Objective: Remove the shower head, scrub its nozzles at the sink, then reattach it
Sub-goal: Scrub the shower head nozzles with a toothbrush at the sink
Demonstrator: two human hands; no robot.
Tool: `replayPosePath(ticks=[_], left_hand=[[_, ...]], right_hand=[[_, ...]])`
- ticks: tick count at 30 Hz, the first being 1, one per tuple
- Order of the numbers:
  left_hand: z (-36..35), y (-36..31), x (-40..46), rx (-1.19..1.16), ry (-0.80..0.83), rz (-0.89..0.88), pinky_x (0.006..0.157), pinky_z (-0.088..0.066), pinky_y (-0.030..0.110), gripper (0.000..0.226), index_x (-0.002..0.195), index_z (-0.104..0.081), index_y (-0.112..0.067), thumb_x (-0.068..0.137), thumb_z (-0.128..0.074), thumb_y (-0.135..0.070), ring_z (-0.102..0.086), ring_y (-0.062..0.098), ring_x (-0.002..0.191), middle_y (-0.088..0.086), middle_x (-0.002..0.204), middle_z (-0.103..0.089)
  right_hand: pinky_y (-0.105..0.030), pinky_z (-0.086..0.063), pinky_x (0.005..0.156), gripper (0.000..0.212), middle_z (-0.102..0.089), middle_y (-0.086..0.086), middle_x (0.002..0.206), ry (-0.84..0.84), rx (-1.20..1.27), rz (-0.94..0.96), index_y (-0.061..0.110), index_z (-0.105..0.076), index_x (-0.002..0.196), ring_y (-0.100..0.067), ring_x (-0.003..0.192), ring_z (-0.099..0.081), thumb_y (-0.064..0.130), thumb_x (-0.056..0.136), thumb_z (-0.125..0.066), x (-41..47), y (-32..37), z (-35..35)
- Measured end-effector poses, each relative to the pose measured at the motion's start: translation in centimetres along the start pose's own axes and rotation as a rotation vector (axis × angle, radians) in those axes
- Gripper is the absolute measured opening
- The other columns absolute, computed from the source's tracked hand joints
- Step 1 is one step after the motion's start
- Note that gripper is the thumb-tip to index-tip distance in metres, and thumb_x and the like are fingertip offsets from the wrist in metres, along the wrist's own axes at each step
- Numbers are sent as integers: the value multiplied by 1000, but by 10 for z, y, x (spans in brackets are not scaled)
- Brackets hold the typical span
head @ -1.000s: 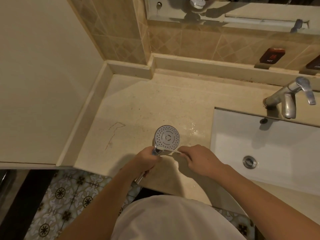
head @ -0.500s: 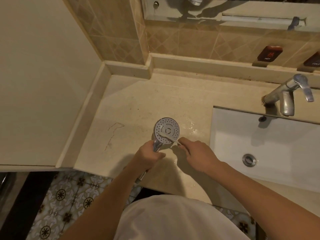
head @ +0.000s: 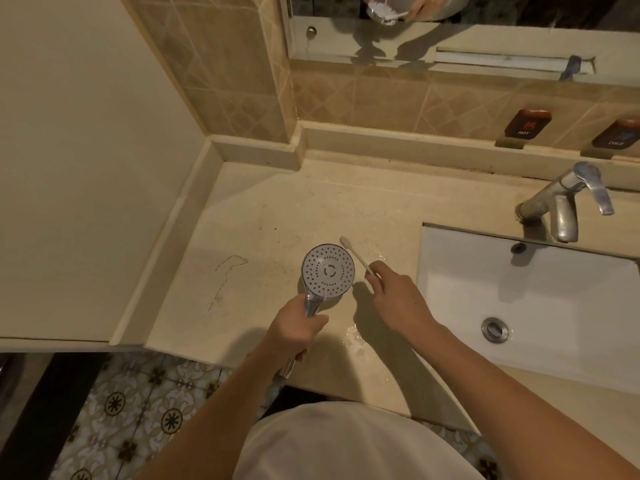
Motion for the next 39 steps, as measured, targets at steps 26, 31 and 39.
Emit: replayPosePath(ticks=[26,31,39], left_hand=[[-11,-8,-1,-170,80,59,38,-36,24,14,107,-58,-27,95,-62,-20,-39,14,34,-7,42,-49],[-7,-7,0,-204,64,91,38,-34,23,19,111,-60,-23,92,-61,-20,-37,15,34,-6,44,-48],[-4,-11,-2,-139,39,66,38,-36,24,14,104,-59,-23,91,-60,-18,-40,15,34,-7,43,-49]], right_hand=[[-28,-31,46,16,-50,7,63,25,-76,42,24,-45,89,-14,55,-50,27,103,-39,4,24,5],[-29,-27,45,15,-46,3,62,125,-155,152,27,-38,88,-19,53,-48,28,103,-39,-9,41,-17],[-31,-25,44,7,-42,1,60,115,-245,217,24,-41,101,-23,52,-46,30,101,-37,-16,45,-23]])
Point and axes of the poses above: each hand's wrist, its own x-axis towards the middle knuckle, its own z-axis out of the back of the hand, y = z × x, the point moved 10 cm from there along x, towards the middle knuckle
